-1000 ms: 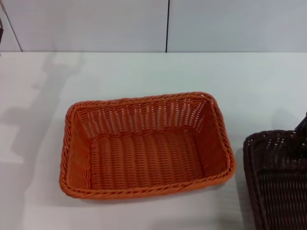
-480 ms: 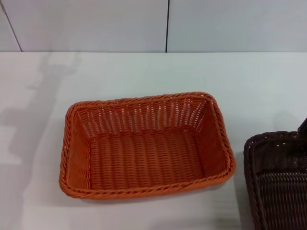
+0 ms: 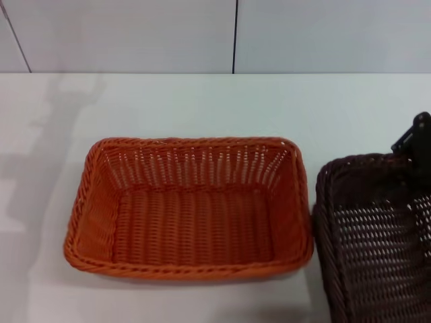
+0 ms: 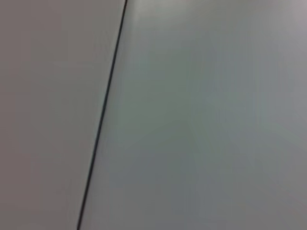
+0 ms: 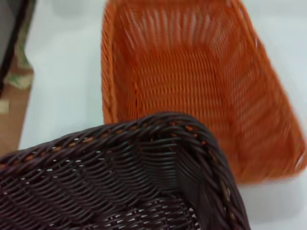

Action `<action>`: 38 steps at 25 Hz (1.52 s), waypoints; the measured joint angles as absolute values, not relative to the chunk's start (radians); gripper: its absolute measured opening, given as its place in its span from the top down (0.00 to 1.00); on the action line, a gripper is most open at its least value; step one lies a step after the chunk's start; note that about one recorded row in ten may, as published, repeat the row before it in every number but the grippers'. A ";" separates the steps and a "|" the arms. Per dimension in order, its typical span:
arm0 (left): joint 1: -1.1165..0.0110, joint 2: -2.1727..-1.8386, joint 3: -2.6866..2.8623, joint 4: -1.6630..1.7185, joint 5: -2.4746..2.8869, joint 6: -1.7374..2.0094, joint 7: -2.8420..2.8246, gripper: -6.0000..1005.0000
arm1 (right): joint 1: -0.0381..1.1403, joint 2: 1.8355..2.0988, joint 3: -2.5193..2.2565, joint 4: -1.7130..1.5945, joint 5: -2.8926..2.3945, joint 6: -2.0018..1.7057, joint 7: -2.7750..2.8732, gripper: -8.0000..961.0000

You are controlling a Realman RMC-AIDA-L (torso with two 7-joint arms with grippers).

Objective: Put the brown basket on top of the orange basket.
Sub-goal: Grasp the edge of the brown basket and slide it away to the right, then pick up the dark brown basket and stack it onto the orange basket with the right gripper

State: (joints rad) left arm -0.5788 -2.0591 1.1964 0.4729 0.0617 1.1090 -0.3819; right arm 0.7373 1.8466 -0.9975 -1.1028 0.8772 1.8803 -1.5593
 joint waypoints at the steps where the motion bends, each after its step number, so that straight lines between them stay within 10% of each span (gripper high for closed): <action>1: -0.579 -2.059 1.191 0.467 0.062 1.109 -0.382 0.16 | 0.735 1.839 -1.004 -1.104 0.911 1.880 -1.559 0.83; 22: -0.576 -2.054 1.168 0.452 0.066 1.109 -0.382 0.16 | 0.674 1.787 -1.026 -1.144 1.414 1.877 -1.644 0.84; 38: -0.559 -2.054 1.167 0.452 0.062 1.110 -0.382 0.16 | 0.686 1.843 -0.838 -1.088 1.536 1.867 -1.686 0.84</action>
State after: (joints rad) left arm -0.5592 -2.0539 1.1672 0.4524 0.0618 1.1098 -0.3819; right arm 0.6861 1.8433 -0.8375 -1.0884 1.5357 1.8670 -1.6864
